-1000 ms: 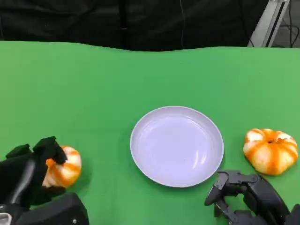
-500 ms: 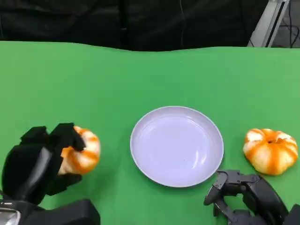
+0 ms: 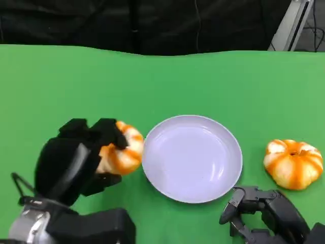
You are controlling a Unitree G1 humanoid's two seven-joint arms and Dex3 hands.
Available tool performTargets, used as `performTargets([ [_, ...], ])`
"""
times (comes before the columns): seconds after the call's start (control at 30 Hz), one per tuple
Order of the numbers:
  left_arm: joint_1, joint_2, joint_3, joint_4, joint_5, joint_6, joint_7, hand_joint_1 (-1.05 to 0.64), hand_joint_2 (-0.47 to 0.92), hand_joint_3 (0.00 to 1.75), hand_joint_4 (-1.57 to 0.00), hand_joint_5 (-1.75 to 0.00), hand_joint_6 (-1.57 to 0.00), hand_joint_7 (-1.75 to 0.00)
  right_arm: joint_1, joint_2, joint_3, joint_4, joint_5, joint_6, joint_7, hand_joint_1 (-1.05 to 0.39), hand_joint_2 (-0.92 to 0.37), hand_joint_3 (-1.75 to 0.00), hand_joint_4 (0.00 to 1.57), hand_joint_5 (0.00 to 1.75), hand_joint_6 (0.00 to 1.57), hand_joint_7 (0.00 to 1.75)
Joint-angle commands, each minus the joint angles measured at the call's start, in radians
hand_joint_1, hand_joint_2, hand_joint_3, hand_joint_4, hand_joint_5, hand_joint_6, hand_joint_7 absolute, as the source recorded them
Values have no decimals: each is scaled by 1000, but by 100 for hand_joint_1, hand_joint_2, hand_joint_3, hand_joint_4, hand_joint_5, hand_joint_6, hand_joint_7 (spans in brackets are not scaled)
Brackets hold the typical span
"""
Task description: Grasp the bread from the table and place it into the plate.
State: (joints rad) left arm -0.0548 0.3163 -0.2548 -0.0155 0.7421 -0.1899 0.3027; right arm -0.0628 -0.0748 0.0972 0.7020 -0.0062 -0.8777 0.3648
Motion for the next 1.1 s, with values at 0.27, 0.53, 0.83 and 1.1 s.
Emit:
performTargets([
  [0.27, -100, -68, -33, 10, -6, 2, -52, -8, 80, 0, -56, -174, -63, -143, -11, 1, 0, 21, 1, -20, -10, -13, -62, -96, 80, 149, 83, 120],
  [0.53, -206, -125, -92, 118, -12, -8, -71, -8, 78, 0, -56, -175, -62, -147, -7, 5, 5, 20, -22, -28, -34, -16, -61, -97, 80, 148, 84, 119],
  [0.83, -317, -165, -149, 304, -46, -55, -105, -9, 79, 0, -56, -169, -62, -142, -5, 5, 15, 15, -50, -29, -68, -16, -59, -99, 80, 148, 85, 118],
  [1.1, -388, -191, -180, 476, -73, -137, -99, -10, 80, 0, -56, -169, -64, -140, 2, 7, 24, 3, -55, -20, -79, -15, -60, -100, 80, 146, 86, 117],
])
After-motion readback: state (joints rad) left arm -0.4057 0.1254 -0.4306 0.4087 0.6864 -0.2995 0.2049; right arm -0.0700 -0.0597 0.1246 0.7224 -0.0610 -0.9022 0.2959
